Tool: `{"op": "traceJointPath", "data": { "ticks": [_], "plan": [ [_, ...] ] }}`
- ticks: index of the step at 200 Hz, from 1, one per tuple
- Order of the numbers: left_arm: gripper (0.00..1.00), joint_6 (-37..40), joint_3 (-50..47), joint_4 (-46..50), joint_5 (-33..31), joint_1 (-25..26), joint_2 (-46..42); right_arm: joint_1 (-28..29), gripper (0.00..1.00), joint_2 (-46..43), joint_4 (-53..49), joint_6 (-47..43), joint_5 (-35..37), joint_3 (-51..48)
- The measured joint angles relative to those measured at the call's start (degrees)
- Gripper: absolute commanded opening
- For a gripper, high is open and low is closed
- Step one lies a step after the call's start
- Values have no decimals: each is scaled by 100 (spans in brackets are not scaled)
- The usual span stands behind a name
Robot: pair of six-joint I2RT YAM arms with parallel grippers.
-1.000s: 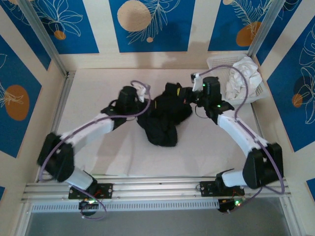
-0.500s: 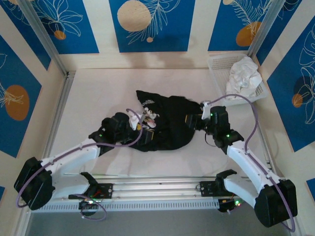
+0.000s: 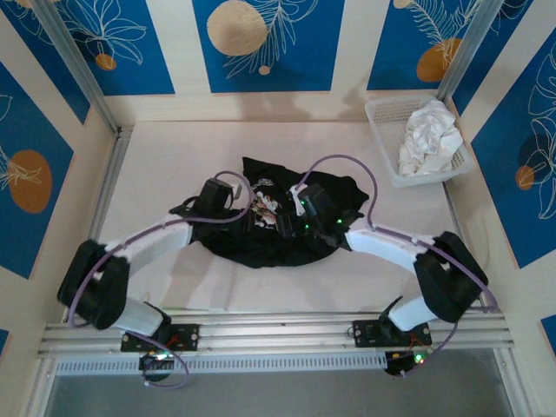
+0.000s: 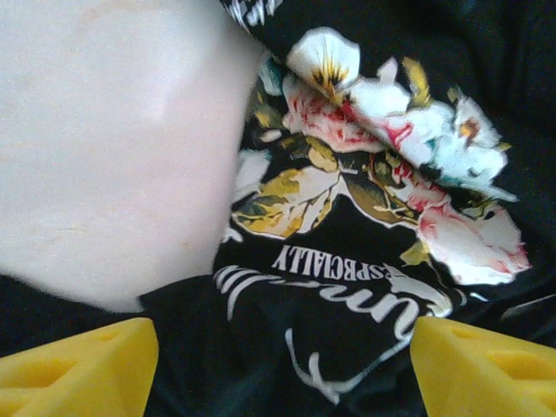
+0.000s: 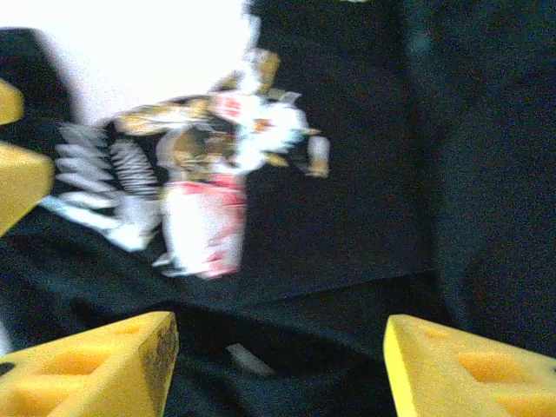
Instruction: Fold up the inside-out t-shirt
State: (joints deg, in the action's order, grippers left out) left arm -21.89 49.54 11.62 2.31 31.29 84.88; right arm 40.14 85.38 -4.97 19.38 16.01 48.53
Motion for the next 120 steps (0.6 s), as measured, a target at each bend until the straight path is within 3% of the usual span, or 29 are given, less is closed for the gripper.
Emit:
{"op": "traceJointPath", "data": {
  "ticks": [16,34,43,51,61,79,97,120],
  "plan": [
    [54,81,109,-22,201,0,372,-24,66,343,-302,-79,529,199],
    [27,133,199,-35,352,0,621,-76,64,603,-553,-149,914,280],
    [11,153,240,-42,415,0,686,-111,54,721,-651,-184,1032,302],
    [0,151,278,-46,479,0,717,-153,39,831,-741,-221,1123,328],
    [0,166,304,-59,533,0,702,-236,22,927,-852,-262,1202,372],
    [0,184,302,-90,660,-4,492,-514,4,901,-975,-299,1202,385],
    [0,101,254,-238,841,-17,-39,-809,0,660,-973,-291,1051,358],
    [0,-107,210,-608,1147,-50,-1019,-1141,0,-306,-791,-293,494,101]
  ]
}}
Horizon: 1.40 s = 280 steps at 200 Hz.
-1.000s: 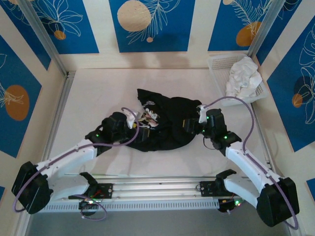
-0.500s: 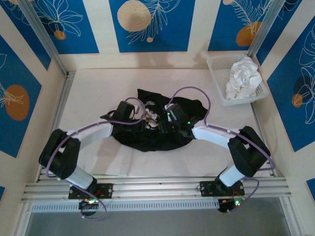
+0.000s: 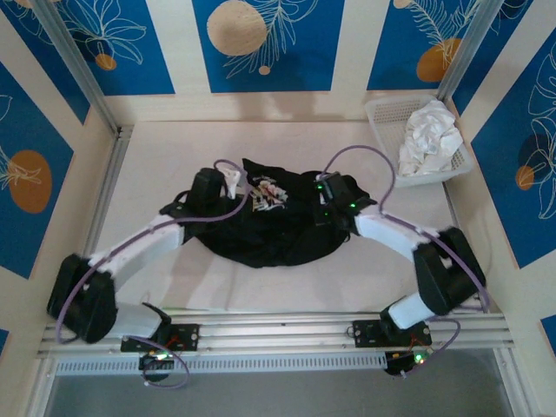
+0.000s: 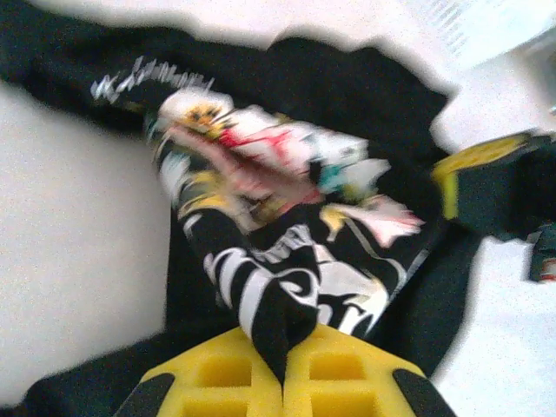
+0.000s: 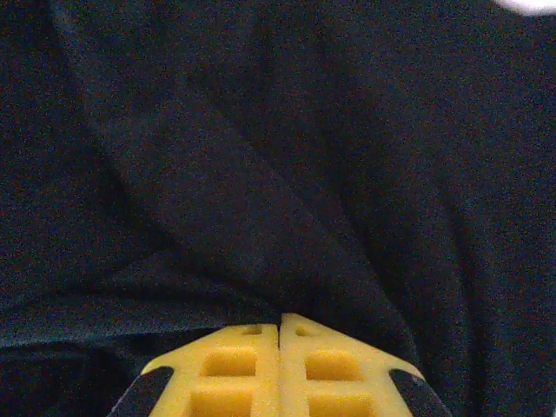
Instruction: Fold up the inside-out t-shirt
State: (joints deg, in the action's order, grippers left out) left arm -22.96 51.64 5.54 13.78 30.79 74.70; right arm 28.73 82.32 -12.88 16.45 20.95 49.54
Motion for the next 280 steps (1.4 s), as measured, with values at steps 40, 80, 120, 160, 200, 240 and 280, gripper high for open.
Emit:
{"op": "traceJointPath", "data": {
  "ticks": [40,80,120,160,200,240,280],
  "plan": [
    [0,-313,44,-439,409,-63,-796,-492,0,-1646,286,2,-885,-219],
    [0,-413,164,-352,516,-68,-831,-752,0,-2079,37,0,-1001,-186],
    [0,-413,238,-284,560,-68,-826,-767,11,-1451,-452,-2,-984,37],
    [0,-391,293,-114,564,-81,-815,-772,32,-1126,-841,-35,-647,61],
    [0,-391,393,-101,649,-90,-756,-380,55,-1375,-730,-221,-551,-111],
    [0,-391,439,-70,682,-90,-756,258,63,-1384,-435,-313,-570,-463],
    [0,-391,560,-20,682,-90,-719,693,64,-1075,-229,-323,-424,-645]
  ]
}}
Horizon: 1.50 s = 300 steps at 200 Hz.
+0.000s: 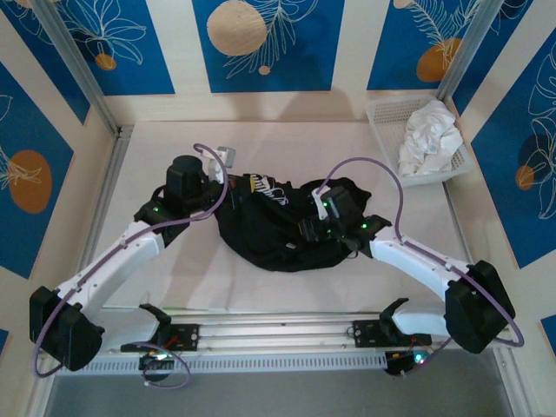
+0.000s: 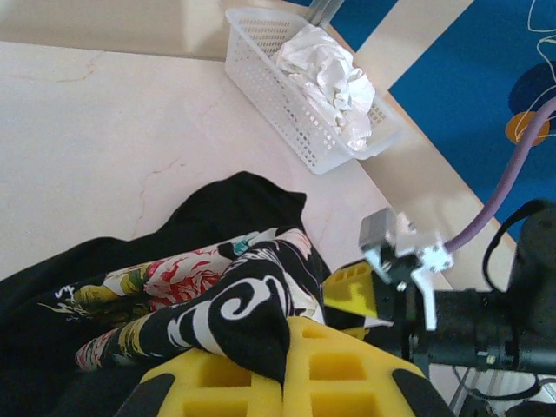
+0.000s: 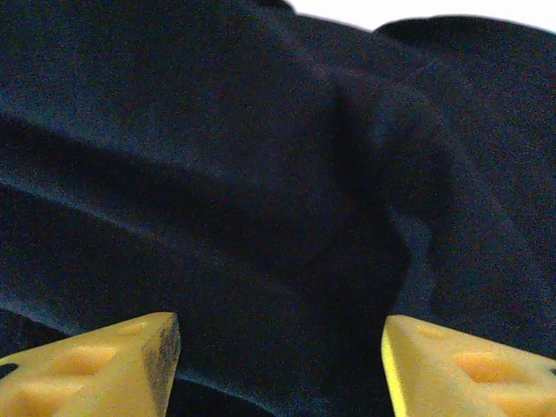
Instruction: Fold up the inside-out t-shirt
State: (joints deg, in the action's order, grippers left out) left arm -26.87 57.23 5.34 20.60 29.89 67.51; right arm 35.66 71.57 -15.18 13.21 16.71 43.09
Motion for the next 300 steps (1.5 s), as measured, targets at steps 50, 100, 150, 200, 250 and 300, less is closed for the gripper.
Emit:
{"op": "traceJointPath", "data": {
  "ticks": [50,100,150,200,250,300],
  "plan": [
    [0,0,59,13,-2,0,15,-26,21,603,448,-70,-92,-26],
    [0,129,188,240,-304,-11,15,-584,0,74,579,-79,-949,-20],
    [0,498,385,514,-1198,-28,17,-1696,0,-1467,704,409,-2468,170],
    [0,909,719,627,-1910,-39,57,-2168,0,-1587,752,940,-3886,509],
    [0,1320,931,673,-2441,-42,125,-2332,0,-1609,704,1086,-4675,951],
    [5,1362,986,291,-2496,-42,459,-2323,0,-1438,1469,1768,-5449,940]
  ]
}}
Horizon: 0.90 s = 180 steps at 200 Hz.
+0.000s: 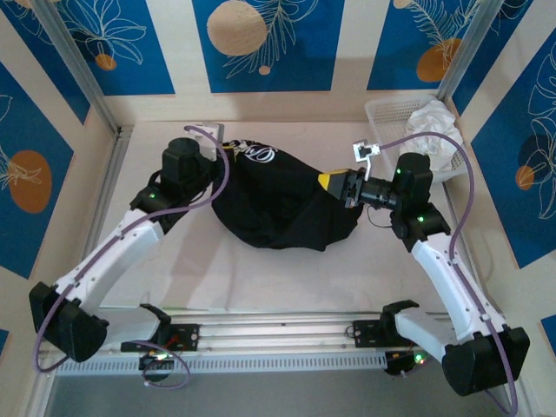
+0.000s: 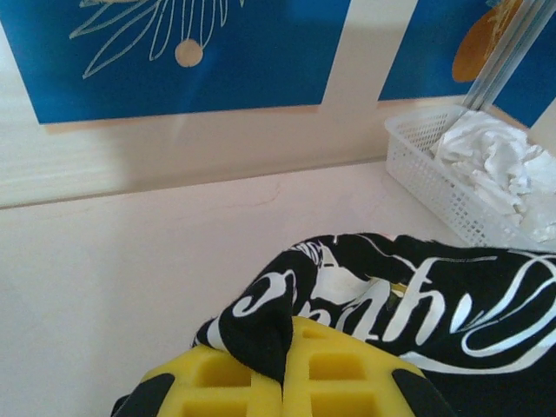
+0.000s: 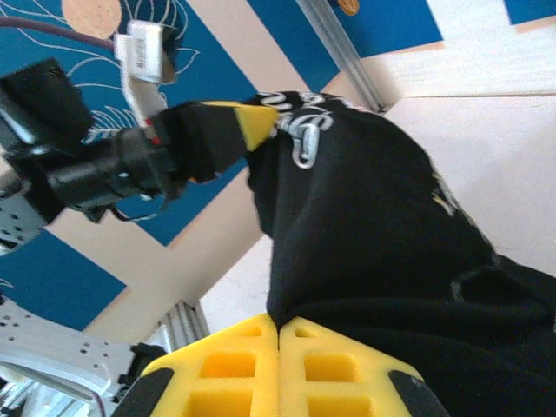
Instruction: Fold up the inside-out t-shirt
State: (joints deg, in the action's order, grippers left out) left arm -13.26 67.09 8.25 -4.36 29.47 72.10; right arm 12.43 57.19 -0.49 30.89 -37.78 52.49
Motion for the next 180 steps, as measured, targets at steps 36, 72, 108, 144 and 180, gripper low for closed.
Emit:
{"op": "traceJointPath", "data": {
  "ticks": [36,72,108,144,180],
  "plan": [
    [21,122,87,170,-599,0,1150,151,0,426,444,505,-120,-295],
    [55,-98,-332,485,-697,101,1272,205,0,562,634,772,103,-616],
    [64,-684,-1589,584,-501,811,313,203,0,627,688,855,313,-866],
    [66,-1401,-2297,492,-144,1515,258,157,0,627,688,848,444,-870],
    [57,-1707,-2413,118,48,1799,673,98,0,627,688,809,481,-870]
  ]
}}
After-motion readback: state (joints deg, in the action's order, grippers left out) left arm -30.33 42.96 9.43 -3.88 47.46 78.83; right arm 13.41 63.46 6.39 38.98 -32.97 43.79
